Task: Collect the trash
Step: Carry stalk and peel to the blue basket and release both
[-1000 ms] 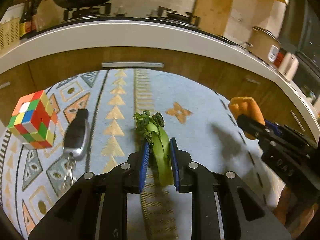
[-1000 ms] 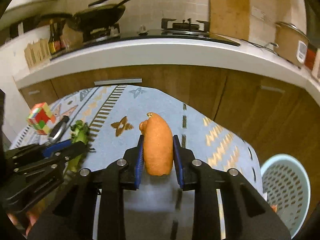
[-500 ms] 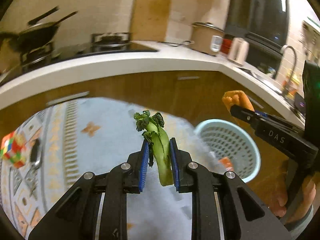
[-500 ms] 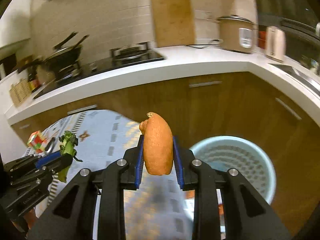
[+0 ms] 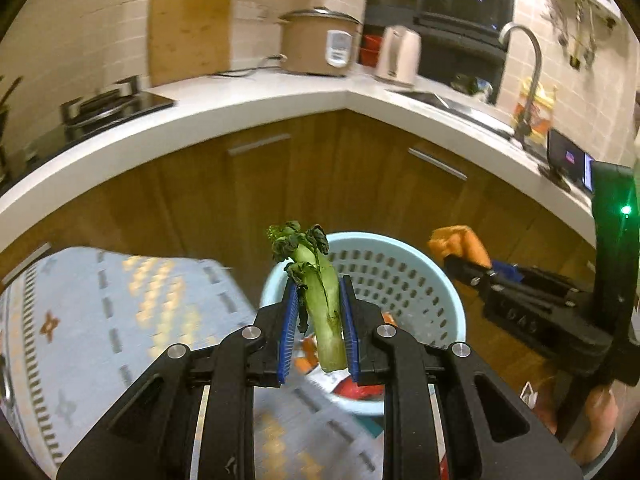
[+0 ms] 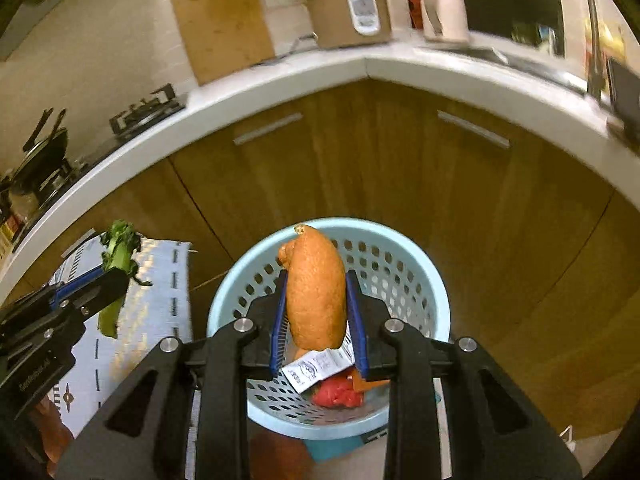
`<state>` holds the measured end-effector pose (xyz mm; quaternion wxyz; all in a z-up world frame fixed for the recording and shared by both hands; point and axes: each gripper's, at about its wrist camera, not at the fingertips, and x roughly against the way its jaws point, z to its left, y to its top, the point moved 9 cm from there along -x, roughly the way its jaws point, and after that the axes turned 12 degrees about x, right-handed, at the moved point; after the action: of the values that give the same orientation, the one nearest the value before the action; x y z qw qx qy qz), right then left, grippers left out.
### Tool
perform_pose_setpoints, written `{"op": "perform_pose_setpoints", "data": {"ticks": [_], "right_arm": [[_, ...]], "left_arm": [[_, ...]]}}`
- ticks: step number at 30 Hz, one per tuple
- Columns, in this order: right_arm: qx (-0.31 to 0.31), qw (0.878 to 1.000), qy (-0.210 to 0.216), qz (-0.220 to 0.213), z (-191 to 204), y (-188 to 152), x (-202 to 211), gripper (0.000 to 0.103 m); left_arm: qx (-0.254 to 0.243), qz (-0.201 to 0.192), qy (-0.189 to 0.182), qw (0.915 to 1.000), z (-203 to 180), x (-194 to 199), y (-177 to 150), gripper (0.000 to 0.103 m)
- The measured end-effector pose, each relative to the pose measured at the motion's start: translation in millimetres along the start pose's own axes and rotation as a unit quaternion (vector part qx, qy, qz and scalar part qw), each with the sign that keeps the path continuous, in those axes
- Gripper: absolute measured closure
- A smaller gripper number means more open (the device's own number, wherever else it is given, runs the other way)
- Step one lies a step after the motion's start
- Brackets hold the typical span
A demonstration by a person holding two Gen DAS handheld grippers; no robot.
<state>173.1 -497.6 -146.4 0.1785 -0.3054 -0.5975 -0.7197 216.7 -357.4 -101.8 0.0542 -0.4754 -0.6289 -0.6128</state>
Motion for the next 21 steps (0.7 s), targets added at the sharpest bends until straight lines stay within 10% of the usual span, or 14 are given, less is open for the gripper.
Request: {"op": "perform_pose_setpoints", "data": {"ticks": [6, 12, 21], "right_arm": [[-0.024, 0.999, 0.001, 0.03, -20, -15, -21, 0.076], [-0.035, 0.999, 0.006, 0.033, -25, -19, -25, 0.053], [-0.025, 1.0, 0.015, -0.002, -5, -7, 6, 0.053]], "left_arm": [[-0.003, 0.026, -0.012, 0.9996, -19, -33, -5, 0.068], [0.007, 0.023, -0.014, 0.9996, -15, -35, -2, 0.05], [0.02, -0.014, -0.02, 0.9995, 6, 7, -1, 0.034]]}}
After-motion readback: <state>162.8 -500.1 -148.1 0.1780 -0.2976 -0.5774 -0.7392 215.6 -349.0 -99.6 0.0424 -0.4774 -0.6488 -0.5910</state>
